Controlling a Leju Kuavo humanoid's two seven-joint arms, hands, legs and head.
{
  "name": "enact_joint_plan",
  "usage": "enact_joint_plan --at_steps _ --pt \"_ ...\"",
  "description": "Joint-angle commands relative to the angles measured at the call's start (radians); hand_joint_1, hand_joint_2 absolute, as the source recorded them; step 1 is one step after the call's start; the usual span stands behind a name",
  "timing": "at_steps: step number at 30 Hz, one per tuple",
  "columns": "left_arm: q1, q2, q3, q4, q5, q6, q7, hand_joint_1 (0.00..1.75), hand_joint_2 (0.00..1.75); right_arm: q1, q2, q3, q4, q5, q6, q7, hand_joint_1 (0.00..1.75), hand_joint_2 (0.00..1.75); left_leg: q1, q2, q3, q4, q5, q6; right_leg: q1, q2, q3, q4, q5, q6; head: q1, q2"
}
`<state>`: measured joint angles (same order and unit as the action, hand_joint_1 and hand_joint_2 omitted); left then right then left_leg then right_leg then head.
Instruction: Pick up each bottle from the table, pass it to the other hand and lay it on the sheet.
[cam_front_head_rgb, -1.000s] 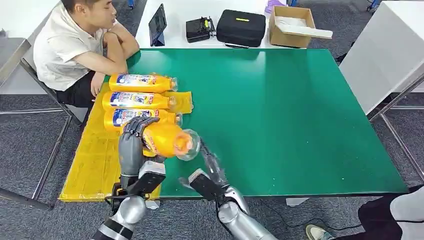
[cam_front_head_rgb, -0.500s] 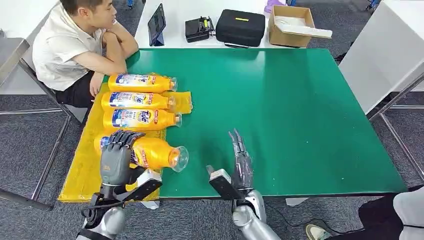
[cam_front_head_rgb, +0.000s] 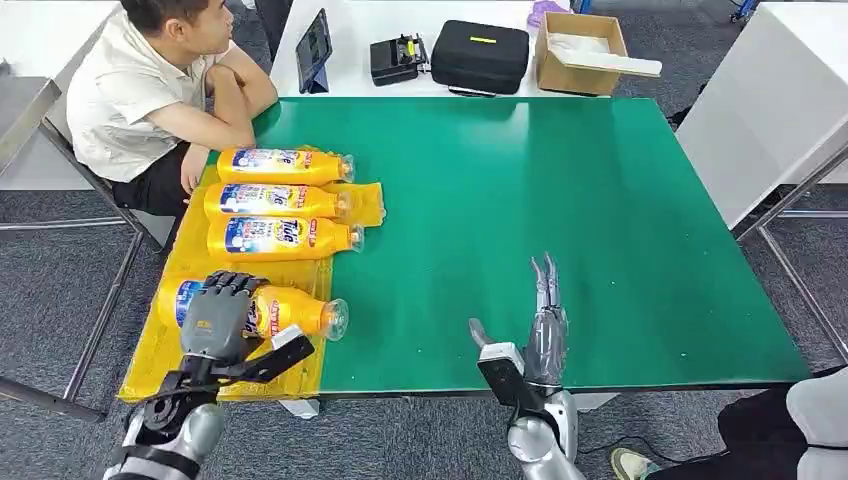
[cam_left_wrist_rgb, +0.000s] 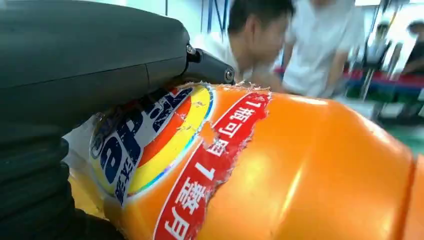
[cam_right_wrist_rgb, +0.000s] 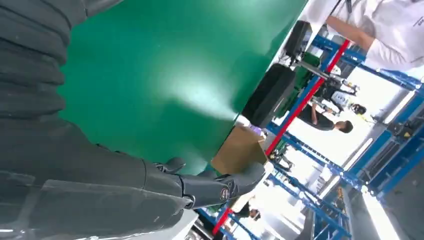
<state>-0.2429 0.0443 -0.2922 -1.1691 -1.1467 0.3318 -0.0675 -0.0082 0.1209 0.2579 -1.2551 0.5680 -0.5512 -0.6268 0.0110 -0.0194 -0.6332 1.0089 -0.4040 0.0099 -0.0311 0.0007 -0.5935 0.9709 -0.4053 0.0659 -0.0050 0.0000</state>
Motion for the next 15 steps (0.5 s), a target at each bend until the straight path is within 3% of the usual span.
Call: enact_joint_plan --at_steps 1,5,15 --pt "-0.216 0.009 -0.066 0.373 0.007 -0.149 0.021 1.75 1.75 -0.022 -0.004 -0.038 0.033 -0.019 0.023 -0.009 0.0 1.75 0.0 -0.001 0.002 -0.001 0.0 0.0 0.001 -0.002 0.003 -0.001 -0.001 -0.003 0.0 0.0" --pt "-0.26 -0.007 -0.082 0.437 0.039 -0.213 0.019 1.75 1.75 -0.027 -0.001 -0.04 0.046 -0.036 0.032 -0.026 0.0 1.75 0.001 -0.001 0.003 0.0 -0.001 0.0 0.001 -0.003 0.005 0.0 -0.002 -0.003 0.0 0.0" --pt "-0.26 -0.005 -0.082 0.439 0.04 -0.214 0.018 1.75 1.75 -0.028 -0.001 -0.04 0.047 -0.036 0.032 -0.027 0.0 1.75 0.0 0.001 0.004 -0.001 0.0 0.0 0.001 0.0 0.006 -0.001 0.0 -0.003 0.0 0.0"
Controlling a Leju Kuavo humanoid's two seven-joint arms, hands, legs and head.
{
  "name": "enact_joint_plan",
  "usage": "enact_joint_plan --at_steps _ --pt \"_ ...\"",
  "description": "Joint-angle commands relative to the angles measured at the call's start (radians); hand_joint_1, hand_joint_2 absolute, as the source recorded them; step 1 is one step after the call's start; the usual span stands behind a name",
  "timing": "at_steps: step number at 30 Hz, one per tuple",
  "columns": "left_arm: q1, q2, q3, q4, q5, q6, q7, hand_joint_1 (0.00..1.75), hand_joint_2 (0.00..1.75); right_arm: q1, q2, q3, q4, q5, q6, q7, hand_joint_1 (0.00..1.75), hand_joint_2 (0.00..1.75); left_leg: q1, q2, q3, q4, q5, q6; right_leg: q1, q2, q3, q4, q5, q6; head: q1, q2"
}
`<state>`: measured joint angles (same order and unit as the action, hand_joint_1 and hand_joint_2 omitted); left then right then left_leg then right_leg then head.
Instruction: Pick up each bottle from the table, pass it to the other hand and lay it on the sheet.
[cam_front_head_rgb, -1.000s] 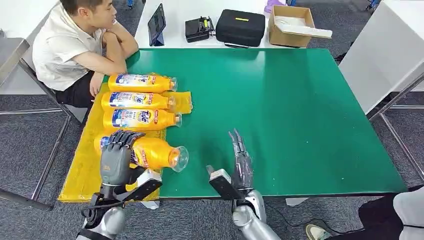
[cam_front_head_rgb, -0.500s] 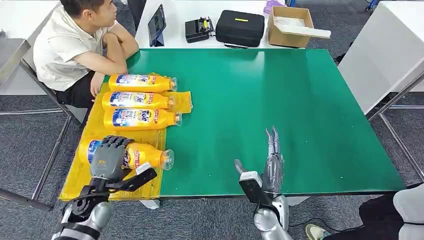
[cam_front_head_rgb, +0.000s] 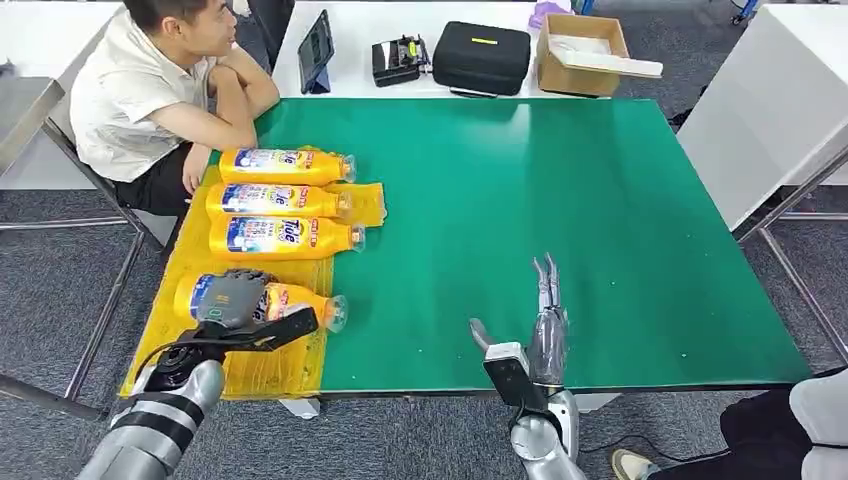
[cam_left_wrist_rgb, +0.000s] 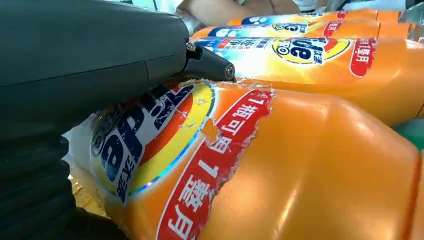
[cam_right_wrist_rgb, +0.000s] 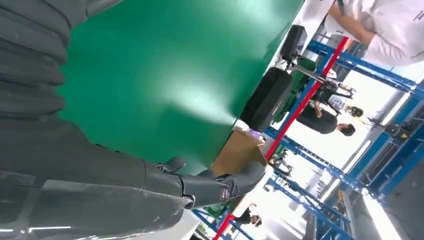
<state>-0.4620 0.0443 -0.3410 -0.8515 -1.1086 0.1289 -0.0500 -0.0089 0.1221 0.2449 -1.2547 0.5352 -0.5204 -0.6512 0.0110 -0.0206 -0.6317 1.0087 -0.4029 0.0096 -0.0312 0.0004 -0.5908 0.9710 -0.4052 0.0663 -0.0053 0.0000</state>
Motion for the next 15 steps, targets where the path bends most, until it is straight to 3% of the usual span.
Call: enact_joint_plan --at_steps 1,2,3,4,5,6,7,15 --pt "-0.041 -0.005 -0.033 0.121 0.002 -0.011 0.0 1.75 1.75 -0.028 -0.002 -0.027 0.046 -0.004 0.001 -0.002 0.0 1.75 0.001 0.002 0.004 0.0 -0.001 0.0 0.002 0.001 0.004 -0.001 -0.001 -0.004 0.0 0.0" --pt "-0.041 -0.005 -0.033 0.121 0.002 -0.011 0.0 1.75 1.75 -0.028 -0.002 -0.027 0.046 -0.004 0.001 -0.002 0.0 1.75 0.001 0.002 0.003 -0.001 0.0 0.0 0.001 0.0 0.003 -0.001 0.0 -0.003 0.0 0.0" --pt "-0.047 -0.006 -0.036 0.131 0.019 -0.038 -0.012 1.55 1.75 -0.03 -0.002 -0.027 0.05 -0.005 0.0 -0.005 0.0 1.75 0.001 0.002 0.004 0.0 -0.001 0.0 0.002 0.001 0.004 -0.001 0.0 -0.004 0.0 0.0" --pt "-0.054 -0.006 -0.039 0.139 0.033 -0.055 -0.019 1.13 1.75 -0.032 -0.002 -0.028 0.054 -0.009 -0.001 -0.007 0.0 1.75 0.0 0.001 0.003 -0.001 0.001 0.001 0.001 0.0 0.003 -0.001 0.0 -0.002 0.0 0.0" --pt "-0.062 -0.007 -0.045 0.147 0.047 -0.075 -0.029 0.44 1.75 -0.034 -0.002 -0.027 0.058 -0.012 0.0 -0.01 0.0 1.75 0.001 0.002 0.003 0.0 0.0 0.0 0.001 0.001 0.003 -0.001 0.0 -0.003 0.0 0.0" --pt "-0.067 -0.007 -0.05 0.153 0.055 -0.085 -0.032 0.12 1.75 -0.036 -0.003 -0.027 0.061 -0.014 0.001 -0.012 0.0 1.75 0.001 0.002 0.003 0.0 0.0 0.0 0.001 0.001 0.004 -0.001 0.0 -0.003 0.0 0.0" --pt "-0.081 -0.003 -0.066 0.169 0.061 -0.117 -0.036 0.0 1.75 -0.041 -0.003 -0.027 0.069 -0.018 0.002 -0.015 0.0 1.75 0.001 0.003 0.004 0.0 0.0 0.0 0.002 0.001 0.004 -0.001 0.0 -0.004 0.0 0.0" --pt "-0.147 0.071 -0.169 0.272 0.14 -0.286 -0.131 0.0 1.75 -0.091 -0.008 -0.024 0.135 -0.054 0.015 -0.047 0.0 1.75 0.001 0.005 0.006 -0.002 0.001 0.001 0.001 0.004 0.007 -0.002 0.002 -0.003 0.0 0.0"
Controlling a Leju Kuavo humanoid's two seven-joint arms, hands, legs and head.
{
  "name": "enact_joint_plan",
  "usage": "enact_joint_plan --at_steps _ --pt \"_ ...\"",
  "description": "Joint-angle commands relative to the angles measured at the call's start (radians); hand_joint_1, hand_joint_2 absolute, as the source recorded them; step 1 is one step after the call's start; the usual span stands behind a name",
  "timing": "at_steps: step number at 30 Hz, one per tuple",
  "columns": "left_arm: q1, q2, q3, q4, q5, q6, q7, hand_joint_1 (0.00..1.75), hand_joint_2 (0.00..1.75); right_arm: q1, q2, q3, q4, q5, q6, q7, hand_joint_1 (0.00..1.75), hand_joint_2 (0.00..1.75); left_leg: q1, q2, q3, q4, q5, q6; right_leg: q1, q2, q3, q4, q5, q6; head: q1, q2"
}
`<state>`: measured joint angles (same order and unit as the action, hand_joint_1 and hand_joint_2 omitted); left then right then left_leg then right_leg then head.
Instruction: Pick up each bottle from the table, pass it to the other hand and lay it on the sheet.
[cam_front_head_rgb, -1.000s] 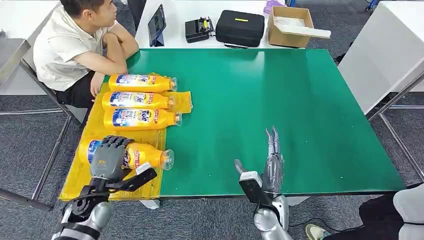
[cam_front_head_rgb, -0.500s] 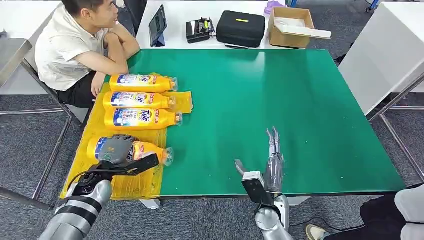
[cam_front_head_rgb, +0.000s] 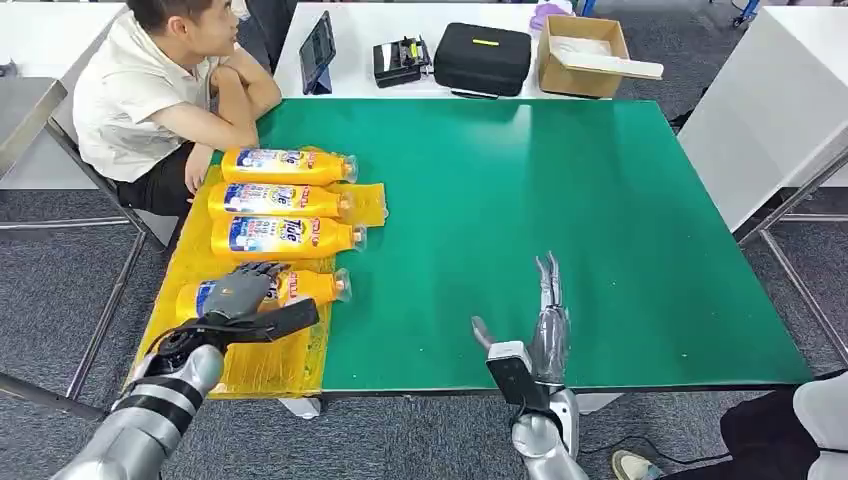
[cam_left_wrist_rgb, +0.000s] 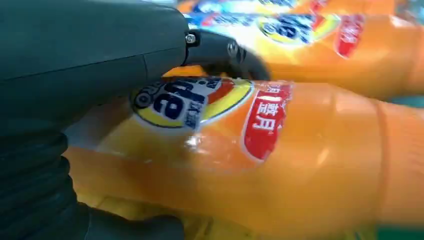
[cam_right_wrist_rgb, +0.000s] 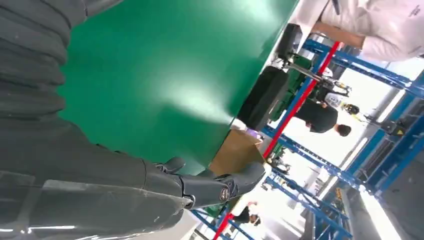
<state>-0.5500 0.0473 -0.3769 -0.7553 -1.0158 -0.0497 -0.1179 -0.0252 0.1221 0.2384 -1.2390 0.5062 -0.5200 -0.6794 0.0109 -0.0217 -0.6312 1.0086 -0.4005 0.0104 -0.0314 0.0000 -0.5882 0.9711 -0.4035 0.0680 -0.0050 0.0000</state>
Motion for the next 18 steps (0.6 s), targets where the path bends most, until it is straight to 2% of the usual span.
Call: enact_joint_plan --at_steps 1,4,7,12,16,18 --pt "-0.06 0.072 -0.138 0.176 0.051 -0.113 -0.071 0.0 1.75 -0.078 -0.009 -0.017 0.124 -0.027 0.016 -0.019 0.0 1.75 0.001 0.007 0.006 -0.001 -0.002 0.0 0.002 0.005 0.005 -0.002 0.0 -0.005 0.0 0.0" --pt "-0.066 0.1 -0.163 0.172 0.109 -0.173 -0.125 0.0 1.75 -0.097 -0.014 0.004 0.146 -0.046 0.014 -0.019 0.0 1.75 0.001 0.007 0.007 -0.002 -0.002 0.0 0.002 0.005 0.005 -0.002 0.0 -0.005 0.0 0.0" --pt "-0.071 0.162 -0.223 0.131 0.192 -0.256 -0.191 0.0 1.75 -0.12 -0.026 0.049 0.172 -0.076 -0.007 -0.019 0.0 1.75 0.001 0.007 0.006 -0.001 -0.002 0.0 0.001 0.005 0.004 -0.001 0.0 -0.003 0.0 0.0" --pt "-0.061 0.206 -0.266 0.08 0.244 -0.251 -0.2 0.0 1.75 -0.131 -0.028 0.069 0.19 -0.095 -0.019 -0.019 0.0 1.75 0.001 0.009 0.009 -0.002 -0.002 -0.001 0.002 0.007 0.006 -0.002 0.001 -0.005 0.0 0.0" --pt "0.025 0.266 -0.26 -0.103 0.381 -0.247 -0.295 0.0 1.75 -0.134 -0.036 0.098 0.189 -0.111 -0.02 -0.019 0.0 1.75 0.0 0.009 0.01 -0.002 -0.002 -0.001 0.001 0.007 0.006 -0.001 0.0 -0.003 0.0 0.0" --pt "0.107 0.294 -0.239 -0.238 0.453 -0.214 -0.321 0.0 1.75 -0.139 -0.042 0.122 0.19 -0.124 -0.025 -0.019 0.0 1.75 0.0 0.012 0.011 -0.003 -0.003 -0.001 0.001 0.008 0.005 -0.001 0.001 -0.005 0.0 0.0"
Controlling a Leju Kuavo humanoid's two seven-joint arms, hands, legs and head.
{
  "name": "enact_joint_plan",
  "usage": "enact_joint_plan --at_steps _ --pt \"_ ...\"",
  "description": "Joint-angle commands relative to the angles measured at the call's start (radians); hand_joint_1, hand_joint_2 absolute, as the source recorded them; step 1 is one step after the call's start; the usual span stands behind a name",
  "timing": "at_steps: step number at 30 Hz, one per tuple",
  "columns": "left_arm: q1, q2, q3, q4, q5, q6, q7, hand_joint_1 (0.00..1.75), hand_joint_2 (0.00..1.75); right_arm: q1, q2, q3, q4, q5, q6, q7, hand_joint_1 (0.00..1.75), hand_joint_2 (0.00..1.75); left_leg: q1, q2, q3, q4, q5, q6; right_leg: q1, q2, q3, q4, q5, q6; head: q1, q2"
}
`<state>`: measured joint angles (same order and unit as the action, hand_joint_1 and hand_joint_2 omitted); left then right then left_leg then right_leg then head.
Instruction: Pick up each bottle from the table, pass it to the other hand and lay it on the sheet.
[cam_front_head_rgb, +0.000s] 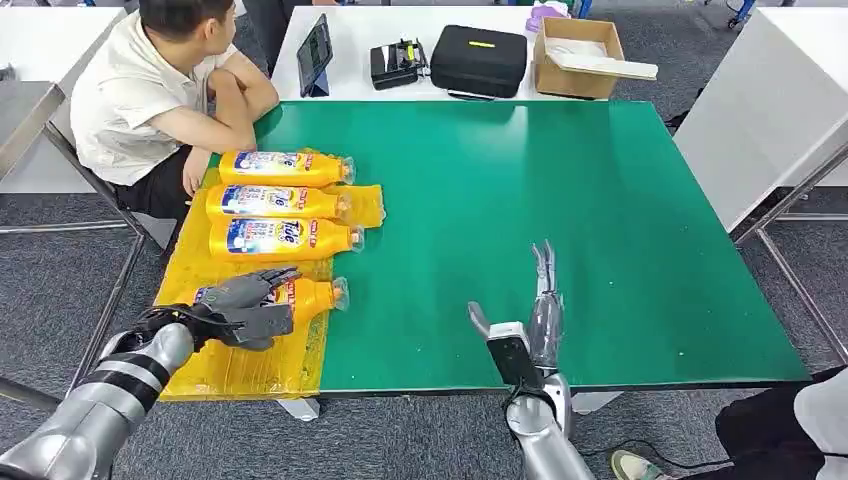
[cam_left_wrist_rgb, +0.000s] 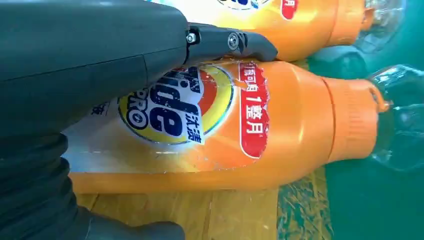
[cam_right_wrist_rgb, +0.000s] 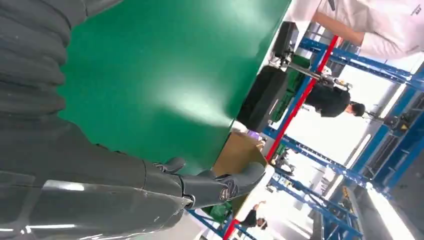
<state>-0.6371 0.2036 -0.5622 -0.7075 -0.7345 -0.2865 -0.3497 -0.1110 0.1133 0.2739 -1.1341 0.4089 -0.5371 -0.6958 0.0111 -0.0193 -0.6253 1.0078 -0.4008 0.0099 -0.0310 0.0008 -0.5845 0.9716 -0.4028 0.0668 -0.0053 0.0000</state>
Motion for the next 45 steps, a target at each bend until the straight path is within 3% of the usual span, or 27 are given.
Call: enact_joint_plan --at_steps 1,9,14,17,24,32,40,45 --pt "0.227 0.131 -0.035 -0.328 0.189 0.063 -0.101 0.0 1.75 -0.053 -0.033 0.092 0.085 -0.031 -0.011 -0.002 0.0 1.75 0.0 0.008 0.004 -0.002 -0.002 0.0 0.0 0.006 0.002 -0.002 0.0 -0.003 0.0 0.0" --pt "0.248 0.116 -0.037 -0.354 0.182 0.092 -0.095 0.0 1.75 -0.051 -0.032 0.093 0.085 -0.03 -0.012 -0.002 0.0 1.75 0.001 0.002 -0.001 0.0 -0.002 0.0 0.001 0.002 -0.001 -0.001 -0.002 -0.002 0.0 0.0" --pt "0.332 0.007 0.047 -0.4 0.138 0.324 -0.112 0.0 1.75 -0.024 -0.036 0.084 0.077 -0.023 -0.015 -0.002 0.0 1.75 0.0 0.001 0.0 -0.001 -0.002 0.0 0.001 0.0 0.0 -0.002 -0.002 -0.003 0.0 0.0" --pt "0.345 -0.045 0.078 -0.418 0.14 0.387 -0.135 0.0 1.75 -0.014 -0.045 0.082 0.074 -0.028 -0.021 -0.002 0.0 1.75 0.0 -0.001 -0.002 0.0 -0.002 0.0 0.001 -0.002 -0.002 -0.002 -0.002 -0.002 0.0 0.0" --pt "0.358 -0.067 0.108 -0.452 0.152 0.415 -0.162 0.0 1.75 -0.018 -0.041 0.077 0.082 -0.019 -0.017 -0.002 0.0 1.75 0.001 0.001 -0.004 0.001 -0.003 0.0 0.001 0.0 -0.004 -0.001 -0.003 -0.003 0.0 0.0" --pt "0.476 -0.131 0.19 -0.593 0.194 0.486 -0.173 0.0 1.75 0.007 -0.015 0.07 0.068 0.036 -0.001 -0.002 0.0 1.75 0.0 0.001 -0.006 0.0 -0.002 0.0 0.001 0.001 -0.006 -0.001 -0.002 -0.001 0.0 0.0" --pt "0.351 -0.198 0.159 -0.427 0.133 0.545 -0.171 0.0 1.75 -0.009 -0.026 0.046 0.071 0.021 0.011 -0.002 0.0 1.75 0.001 -0.002 -0.006 0.001 -0.002 0.0 0.001 -0.003 -0.006 -0.001 -0.003 -0.003 0.0 0.0" --pt "0.35 -0.206 0.141 -0.434 0.139 0.56 -0.182 0.0 1.75 -0.012 -0.029 0.048 0.08 0.022 0.012 -0.002 0.0 1.75 0.0 -0.001 -0.007 0.0 -0.001 0.0 0.0 -0.001 -0.007 -0.001 -0.001 -0.001 0.0 0.0"
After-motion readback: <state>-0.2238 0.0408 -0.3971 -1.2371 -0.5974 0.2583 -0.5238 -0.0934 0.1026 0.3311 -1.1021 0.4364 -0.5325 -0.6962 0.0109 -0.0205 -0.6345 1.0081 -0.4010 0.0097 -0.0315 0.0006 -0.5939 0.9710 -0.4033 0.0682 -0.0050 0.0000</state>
